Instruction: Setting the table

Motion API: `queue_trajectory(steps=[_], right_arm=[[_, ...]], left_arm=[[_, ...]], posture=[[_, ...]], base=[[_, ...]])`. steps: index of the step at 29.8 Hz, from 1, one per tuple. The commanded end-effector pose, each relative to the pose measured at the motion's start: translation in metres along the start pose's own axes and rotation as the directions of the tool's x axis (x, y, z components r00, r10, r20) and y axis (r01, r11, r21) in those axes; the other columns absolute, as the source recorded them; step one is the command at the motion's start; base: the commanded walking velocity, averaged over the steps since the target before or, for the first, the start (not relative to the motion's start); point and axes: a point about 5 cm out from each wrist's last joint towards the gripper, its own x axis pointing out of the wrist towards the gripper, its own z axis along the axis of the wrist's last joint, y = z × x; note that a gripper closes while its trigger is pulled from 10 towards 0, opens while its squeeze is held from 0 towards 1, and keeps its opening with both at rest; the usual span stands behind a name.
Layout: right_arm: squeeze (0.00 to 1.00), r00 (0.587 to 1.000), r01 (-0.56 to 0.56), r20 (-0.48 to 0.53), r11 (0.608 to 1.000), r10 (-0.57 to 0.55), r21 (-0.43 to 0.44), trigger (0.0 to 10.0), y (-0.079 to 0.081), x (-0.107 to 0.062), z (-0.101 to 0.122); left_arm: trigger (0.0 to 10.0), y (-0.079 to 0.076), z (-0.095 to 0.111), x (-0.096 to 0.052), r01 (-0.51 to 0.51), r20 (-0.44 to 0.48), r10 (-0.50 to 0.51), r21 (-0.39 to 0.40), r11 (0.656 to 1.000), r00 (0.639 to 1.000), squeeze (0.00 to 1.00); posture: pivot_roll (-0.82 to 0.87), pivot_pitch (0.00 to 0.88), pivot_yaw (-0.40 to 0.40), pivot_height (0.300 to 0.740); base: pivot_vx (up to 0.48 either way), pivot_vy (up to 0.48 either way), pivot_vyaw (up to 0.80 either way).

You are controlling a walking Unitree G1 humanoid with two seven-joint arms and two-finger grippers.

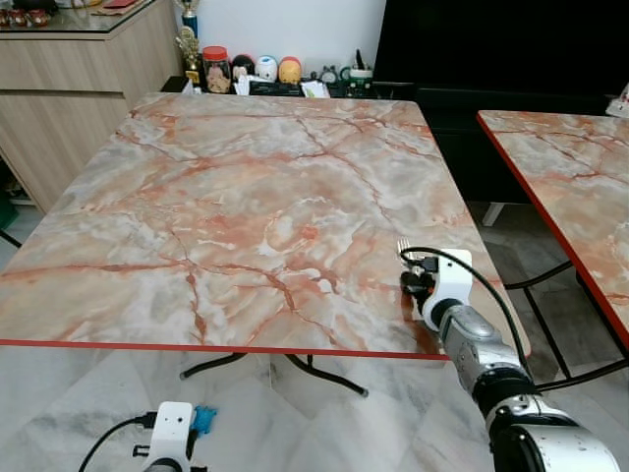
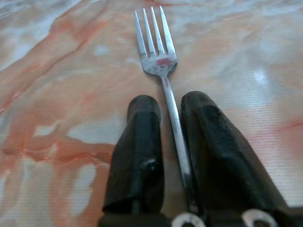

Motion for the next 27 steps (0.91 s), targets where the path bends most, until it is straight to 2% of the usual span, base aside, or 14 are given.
queue_trajectory(steps=[1, 15, 18, 19, 20, 21, 24, 25, 27], right_arm=[[0.0, 1.0, -0.008, -0.029, 1.0, 0.009, 0.012, 0.0, 0.002, -0.001, -0.01], [0.0, 0.999, -0.018, -0.032, 1.0, 0.017, -0.011, 0.0, 0.004, -0.002, -0.015], [0.0, 1.0, -0.006, -0.001, 1.0, 0.006, -0.015, 0.0, 0.004, -0.002, -0.012], [0.0, 0.999, 0.011, 0.044, 0.999, -0.009, -0.036, 0.0, 0.003, -0.002, -0.007], [0.0, 0.993, 0.029, 0.118, 0.998, -0.023, -0.048, 10.0, 0.002, -0.003, 0.003], [0.0, 0.993, 0.029, 0.118, 0.998, -0.023, -0.048, 10.0, 0.002, -0.003, 0.003], [0.0, 0.967, 0.035, 0.253, 0.997, -0.016, -0.071, 10.0, 0.004, -0.008, 0.018], [0.0, 0.943, 0.039, 0.333, 0.995, -0.007, -0.089, 10.0, 0.005, -0.014, 0.024], [0.0, 0.926, 0.037, 0.377, 0.996, -0.005, -0.079, 10.0, 0.006, -0.019, 0.026]], left_arm=[[10.0, -0.002, -0.007, -0.002, 0.002, -0.032, -0.002, -0.007, 1.0, 0.999, 0.0], [10.0, -0.004, -0.006, -0.001, 0.007, -0.027, -0.007, -0.01, 1.0, 1.0, 0.0], [10.0, -0.005, -0.006, -0.001, 0.008, -0.027, -0.008, -0.009, 1.0, 1.0, 0.0], [10.0, -0.005, -0.006, -0.001, 0.008, -0.027, -0.008, -0.009, 1.0, 1.0, 0.0], [10.0, -0.004, -0.006, -0.001, 0.006, -0.027, -0.007, -0.008, 1.0, 1.0, 0.0], [10.0, -0.004, -0.006, -0.001, 0.006, -0.027, -0.007, -0.008, 1.0, 1.0, 0.0], [10.0, -0.004, -0.006, -0.001, 0.003, -0.027, -0.003, -0.007, 1.0, 1.0, 0.0], [10.0, -0.003, -0.006, -0.002, 0.0, -0.027, 0.0, -0.007, 1.0, 1.0, 0.0], [10.0, -0.002, -0.006, -0.002, -0.002, -0.027, 0.002, -0.007, 1.0, 1.0, 0.0]], posture=[[0.13, 0.001, -0.043, 0.74], [0.13, 0.0, -0.046, 0.74], [0.13, 0.0, -0.044, 0.74], [0.13, 0.0, -0.045, 0.74], [0.13, 0.0, -0.046, 0.74], [0.13, 0.0, -0.046, 0.74], [0.13, 0.0, -0.047, 0.74], [0.13, 0.0, -0.049, 0.74], [0.13, 0.0, -0.049, 0.74]], base=[[0.0, 0.0, 0.0], [0.0, 0.0, 0.0], [0.0, 0.0, 0.0], [0.0, 0.0, 0.0], [0.0, 0.0, 0.0], [0.0, 0.0, 0.0], [0.0, 0.0, 0.0], [0.0, 0.0, 0.0], [0.0, 0.0, 0.0]])
